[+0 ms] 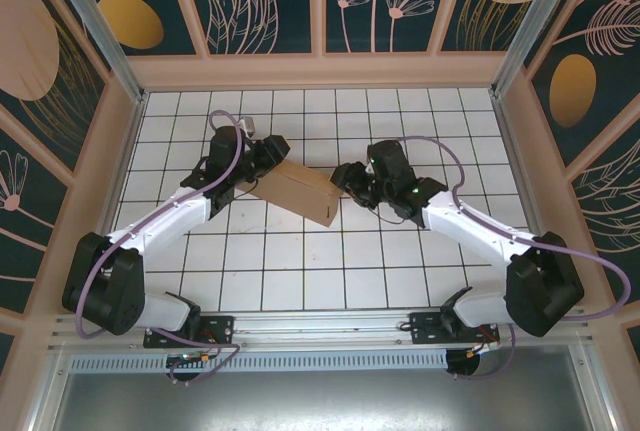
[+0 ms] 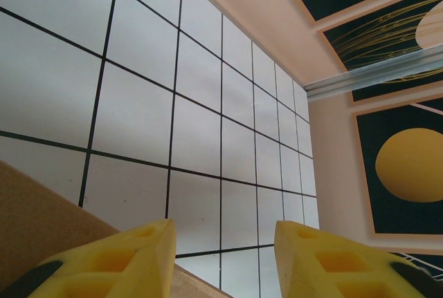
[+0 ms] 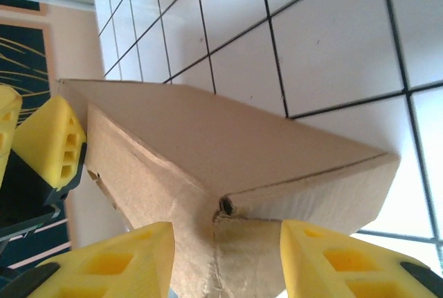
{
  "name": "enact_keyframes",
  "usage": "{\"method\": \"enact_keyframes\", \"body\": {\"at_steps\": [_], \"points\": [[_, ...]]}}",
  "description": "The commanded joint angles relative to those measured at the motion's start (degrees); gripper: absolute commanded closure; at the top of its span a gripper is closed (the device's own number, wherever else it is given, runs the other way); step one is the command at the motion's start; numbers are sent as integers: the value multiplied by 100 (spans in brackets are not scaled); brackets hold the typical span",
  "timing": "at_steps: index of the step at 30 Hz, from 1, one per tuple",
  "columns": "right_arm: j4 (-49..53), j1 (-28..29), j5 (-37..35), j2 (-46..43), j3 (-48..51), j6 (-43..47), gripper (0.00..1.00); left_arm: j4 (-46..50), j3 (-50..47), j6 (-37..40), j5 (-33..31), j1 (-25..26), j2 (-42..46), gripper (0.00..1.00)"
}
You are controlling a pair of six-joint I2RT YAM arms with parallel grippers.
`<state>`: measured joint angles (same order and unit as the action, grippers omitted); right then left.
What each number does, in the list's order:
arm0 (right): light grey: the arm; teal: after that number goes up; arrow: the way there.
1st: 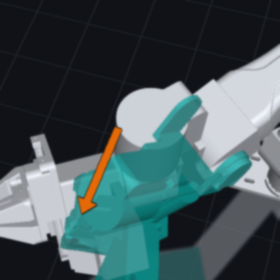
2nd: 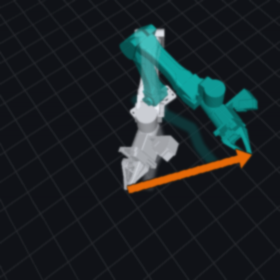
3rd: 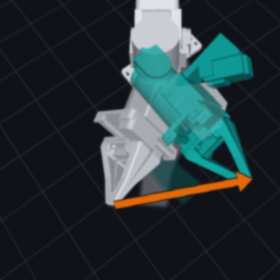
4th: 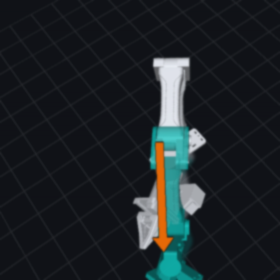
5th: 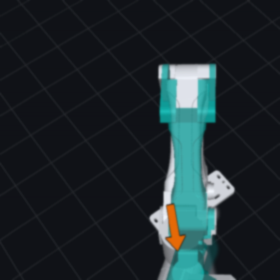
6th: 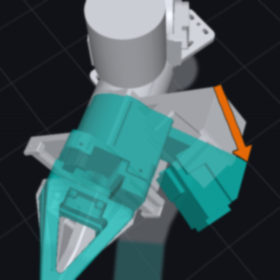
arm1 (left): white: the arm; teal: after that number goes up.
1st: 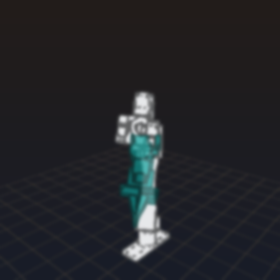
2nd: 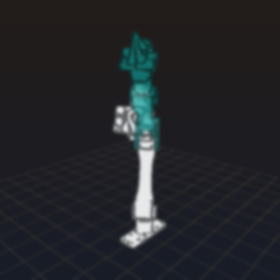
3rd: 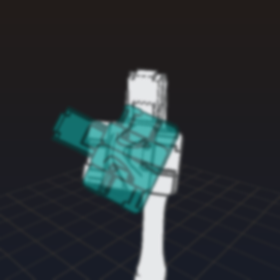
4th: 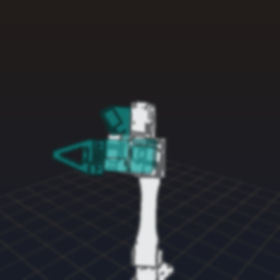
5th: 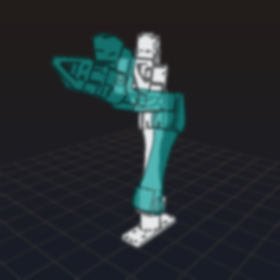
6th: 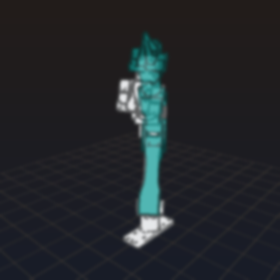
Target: Fold the paper box
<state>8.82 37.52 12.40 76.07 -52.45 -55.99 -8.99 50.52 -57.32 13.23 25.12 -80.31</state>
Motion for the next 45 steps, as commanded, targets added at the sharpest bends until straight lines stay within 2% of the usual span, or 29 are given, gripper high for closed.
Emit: {"method": "enact_keyframes", "body": {"at_steps": [1,6,9,14,21,28,34,39,45], "points": [[653,57,-702,-408,-585,981,55,894,-213,-53,199,37,-144,57],[472,251,143,87,-1248,1438,60,900,-78,-5,338,45,-145,57],[271,496,413,580,-1531,1511,62,873,-35,-25,484,41,-135,57],[-142,665,535,1106,-1568,1430,71,1019,-16,49,426,39,-29,57],[-424,694,385,1310,-1143,1392,78,1259,264,231,403,-83,58,53],[-365,704,165,1284,-919,1505,79,1866,1067,745,140,-613,156,43],[-392,704,128,1279,-830,1548,79,2343,1070,981,-894,-1319,310,45],[-499,713,206,1283,-710,1546,79,2065,801,809,-829,-1753,245,46],[-567,731,254,1260,-635,1545,79,1756,828,783,-528,-1820,-47,46]]}}
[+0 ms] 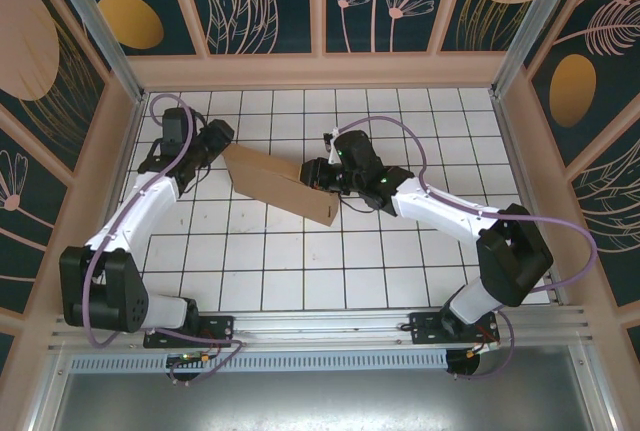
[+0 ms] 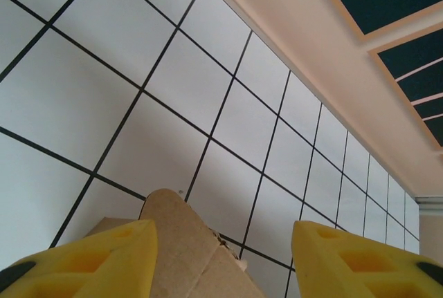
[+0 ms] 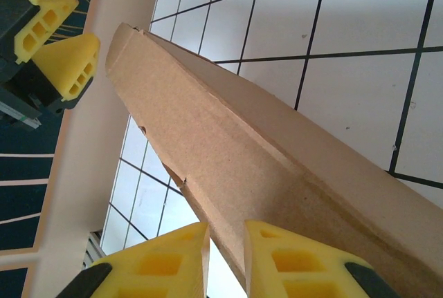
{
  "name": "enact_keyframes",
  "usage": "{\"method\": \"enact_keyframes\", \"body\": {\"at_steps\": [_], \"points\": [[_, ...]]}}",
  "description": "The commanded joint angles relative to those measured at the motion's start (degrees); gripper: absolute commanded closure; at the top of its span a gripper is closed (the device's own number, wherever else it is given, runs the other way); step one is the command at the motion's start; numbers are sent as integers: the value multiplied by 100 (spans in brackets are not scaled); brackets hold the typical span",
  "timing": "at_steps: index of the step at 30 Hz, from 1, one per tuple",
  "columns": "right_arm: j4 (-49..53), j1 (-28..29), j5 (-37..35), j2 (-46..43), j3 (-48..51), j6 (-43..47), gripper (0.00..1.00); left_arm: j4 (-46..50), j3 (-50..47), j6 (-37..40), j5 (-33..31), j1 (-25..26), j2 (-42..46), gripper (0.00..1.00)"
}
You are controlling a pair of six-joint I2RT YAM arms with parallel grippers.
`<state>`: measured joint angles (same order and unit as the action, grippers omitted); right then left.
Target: Fold the paper box
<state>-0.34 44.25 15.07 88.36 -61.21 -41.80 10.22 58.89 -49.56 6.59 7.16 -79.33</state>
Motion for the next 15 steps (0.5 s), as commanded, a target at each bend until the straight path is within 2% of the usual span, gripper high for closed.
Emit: {"method": "enact_keyframes", "body": {"at_steps": [1,8,15], "points": [[346,57,-3,28,241,121,79,-194,-18,-1,181,-24,-199,46],[343,55,-4,-16,268,124,78,-394,-282,-95,423,-57,-347,46],[362,63,57,-7,248,206,78,-1030,-883,-493,1271,-56,-278,47]]}}
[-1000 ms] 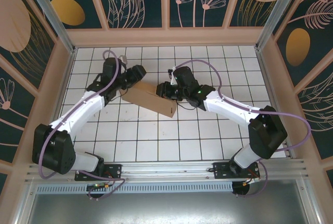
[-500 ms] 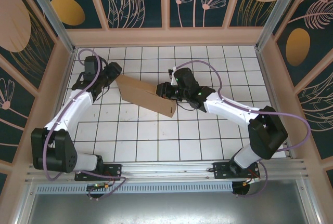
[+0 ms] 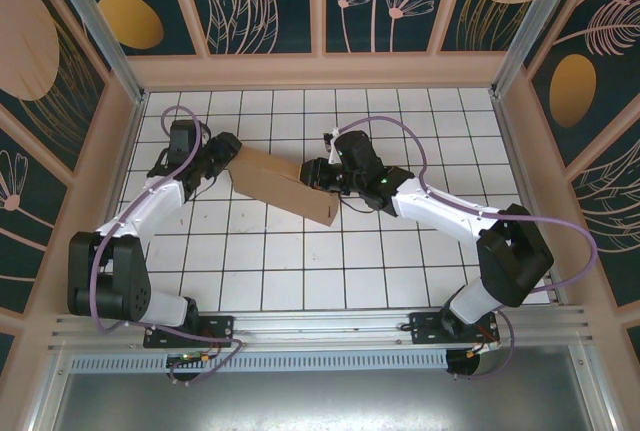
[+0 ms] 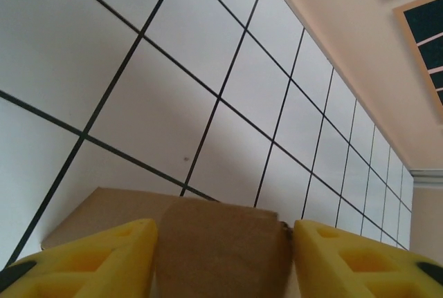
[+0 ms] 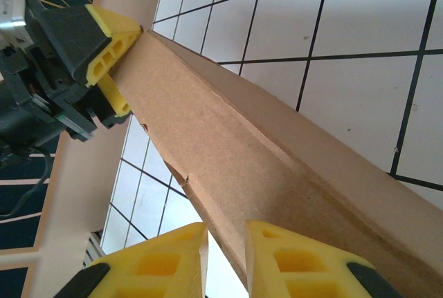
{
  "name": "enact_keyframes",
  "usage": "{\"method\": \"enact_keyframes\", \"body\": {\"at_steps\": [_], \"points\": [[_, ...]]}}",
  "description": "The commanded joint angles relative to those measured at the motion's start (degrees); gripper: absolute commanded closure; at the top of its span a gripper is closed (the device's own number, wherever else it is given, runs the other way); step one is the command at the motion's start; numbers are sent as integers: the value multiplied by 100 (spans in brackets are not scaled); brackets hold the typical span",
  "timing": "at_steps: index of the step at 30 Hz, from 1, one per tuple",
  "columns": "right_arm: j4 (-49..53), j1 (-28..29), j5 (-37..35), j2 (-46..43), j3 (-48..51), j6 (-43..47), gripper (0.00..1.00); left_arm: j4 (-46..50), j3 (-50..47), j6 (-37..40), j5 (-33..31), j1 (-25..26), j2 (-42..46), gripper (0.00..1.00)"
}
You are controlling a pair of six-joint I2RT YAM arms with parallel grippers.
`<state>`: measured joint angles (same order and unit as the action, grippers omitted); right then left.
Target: Fold the paper box
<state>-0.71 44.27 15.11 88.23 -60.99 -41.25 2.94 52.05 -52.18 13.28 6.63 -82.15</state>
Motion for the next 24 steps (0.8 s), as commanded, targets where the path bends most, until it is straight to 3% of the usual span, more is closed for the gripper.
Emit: {"method": "enact_keyframes", "body": {"at_steps": [1,7,14,19,24], "points": [[436,60,60,27,195,188,78,-364,-244,-273,688,-2,22,47],[788,42,-105,132,-82,474,77,-682,-636,-598,1085,-6,150,48],[1615,-58,-853,226,-670,1168,73,-1164,-1333,-1368,1248,-4,483,51],[1971,-121,-1063,248,-985,1829,69,-1490,-1819,-1854,1285,5,1071,47],[2082,-128,-972,-13,-1233,2439,57,-818,-1522,-1385,1092,5,1594,38]]}}
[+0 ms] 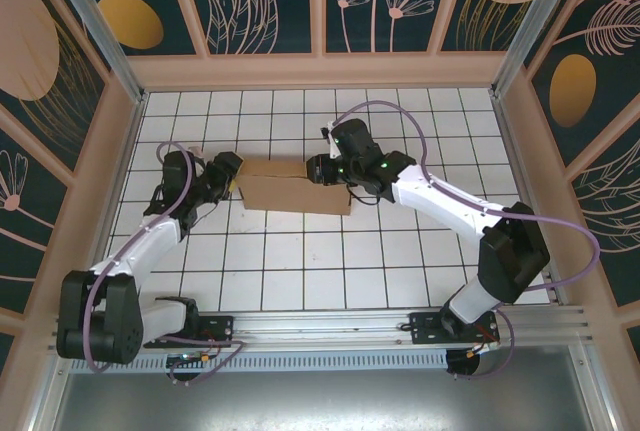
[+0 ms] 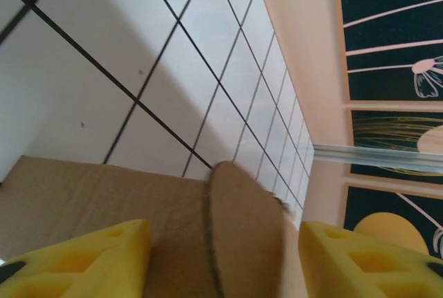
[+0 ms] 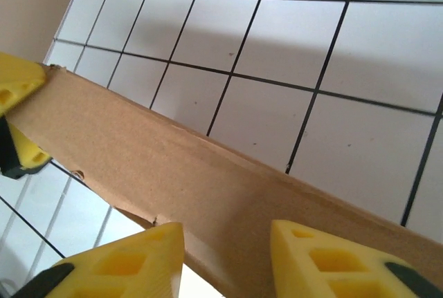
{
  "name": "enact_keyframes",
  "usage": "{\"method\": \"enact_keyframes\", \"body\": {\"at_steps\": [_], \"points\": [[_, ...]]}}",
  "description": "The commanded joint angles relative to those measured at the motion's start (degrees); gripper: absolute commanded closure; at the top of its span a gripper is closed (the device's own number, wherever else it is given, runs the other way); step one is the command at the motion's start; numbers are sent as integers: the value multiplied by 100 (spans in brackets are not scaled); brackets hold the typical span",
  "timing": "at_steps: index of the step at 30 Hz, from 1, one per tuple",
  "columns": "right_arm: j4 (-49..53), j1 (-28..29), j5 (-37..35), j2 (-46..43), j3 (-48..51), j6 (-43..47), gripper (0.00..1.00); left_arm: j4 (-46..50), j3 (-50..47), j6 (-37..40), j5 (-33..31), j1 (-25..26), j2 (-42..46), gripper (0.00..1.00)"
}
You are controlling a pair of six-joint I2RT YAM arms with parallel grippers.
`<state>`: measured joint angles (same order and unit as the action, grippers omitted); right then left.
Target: Fold the paper box
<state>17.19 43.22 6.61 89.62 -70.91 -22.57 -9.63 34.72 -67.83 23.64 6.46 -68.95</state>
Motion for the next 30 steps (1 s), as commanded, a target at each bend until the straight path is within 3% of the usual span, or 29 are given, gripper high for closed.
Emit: {"method": "enact_keyframes", "body": {"at_steps": [1,5,8,10,15,18,22,26,30], "points": [[313,-25,-102,-201,-294,658,54,669,339,348,-61,22,338,36],[405,-24,-33,-449,-501,1274,43,1826,940,1448,-1154,26,706,32],[360,-41,-440,-775,-369,1727,40,2245,1211,2232,-1829,22,1010,32],[128,-121,-651,-1039,-97,2063,41,2206,1272,2762,-1976,22,1205,33],[-1349,-387,-329,-2151,1449,3953,44,1644,978,3904,-2221,57,1452,40],[-1638,-935,47,-2423,1923,4552,48,1488,940,4115,-2264,64,1406,40],[-2473,-1044,768,-2702,2623,5517,48,1299,1096,4737,-2093,87,1501,36],[-2714,-1154,1356,-2403,2794,6271,38,1354,1304,4944,-1911,88,1289,35],[-2348,-1739,2666,-2097,2513,5845,26,1448,1265,4627,-2353,92,1273,35]]}}
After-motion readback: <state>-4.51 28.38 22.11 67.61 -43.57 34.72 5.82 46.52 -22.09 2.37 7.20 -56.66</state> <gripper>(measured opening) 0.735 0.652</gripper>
